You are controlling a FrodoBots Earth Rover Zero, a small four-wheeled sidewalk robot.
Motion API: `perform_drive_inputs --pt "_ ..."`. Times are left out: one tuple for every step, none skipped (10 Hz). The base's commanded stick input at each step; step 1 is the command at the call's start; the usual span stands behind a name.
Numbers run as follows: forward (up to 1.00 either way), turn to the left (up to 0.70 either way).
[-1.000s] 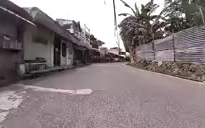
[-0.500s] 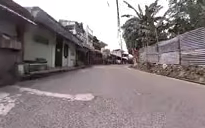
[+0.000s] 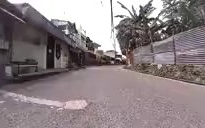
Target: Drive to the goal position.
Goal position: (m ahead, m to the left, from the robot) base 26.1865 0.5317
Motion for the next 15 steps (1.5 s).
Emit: perform_drive_inputs --pt "0.5 -0.01" --pt "0.5 0.07" --pt "0.5 0.07" --pt "0.5 0.07" --pt "0.5 0.07" --pt "0.5 0.07" --pt "0.5 0.07" --pt "0.5 0.07" --pt "0.5 0.07" --pt "0.5 0.07" --pt "0.5 0.07" --pt "0.5 0.07" --pt "0.5 0.07" --pt "0.5 0.07" --pt "0.5 0.07"
